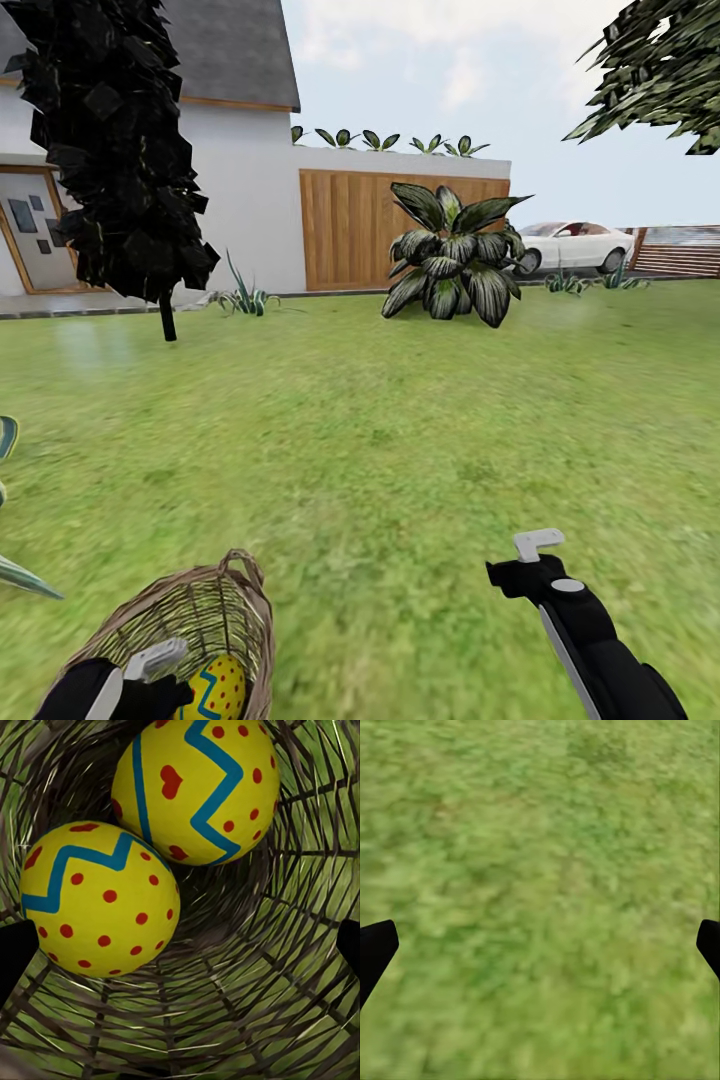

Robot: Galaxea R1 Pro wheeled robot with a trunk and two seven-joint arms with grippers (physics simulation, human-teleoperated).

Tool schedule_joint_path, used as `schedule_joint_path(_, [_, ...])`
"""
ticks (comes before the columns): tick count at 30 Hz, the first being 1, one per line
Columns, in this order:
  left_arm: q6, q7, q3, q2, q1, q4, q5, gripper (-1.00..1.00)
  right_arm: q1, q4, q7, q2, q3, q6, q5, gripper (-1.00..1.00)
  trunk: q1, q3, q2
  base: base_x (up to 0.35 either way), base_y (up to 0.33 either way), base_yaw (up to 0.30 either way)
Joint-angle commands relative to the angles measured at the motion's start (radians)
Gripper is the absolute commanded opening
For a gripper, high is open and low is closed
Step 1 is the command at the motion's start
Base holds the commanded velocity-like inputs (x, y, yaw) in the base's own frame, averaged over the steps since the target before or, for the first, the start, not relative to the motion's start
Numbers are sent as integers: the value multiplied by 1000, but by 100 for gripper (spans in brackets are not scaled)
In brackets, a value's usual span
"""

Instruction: Take the three Easter eggs out of the wicker basket on the lawn in the garden, then place them on the lawn next to a single tree (choose any tree) so that all three eggs are next to the same tree and none are left in the basket.

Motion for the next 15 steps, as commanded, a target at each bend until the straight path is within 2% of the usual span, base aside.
schedule_joint_path(1, [5, -3, 2, -1, 0, -1, -2, 100, -1, -1, 0, 0, 2, 5, 6, 100, 0, -1, 0, 24, 0, 0])
schedule_joint_path(6, [5, 0, 1, -1, 0, -1, -2, 100, 0, -1, -1, 4, 3, 4, 8, 100, 0, -1, 0, 5, 0, 0])
schedule_joint_path(15, [5, -2, 3, 5, 0, -3, -2, 100, 0, -1, 0, 5, 5, 4, 7, 100, 4, -36, -3, 0, 0, 0])
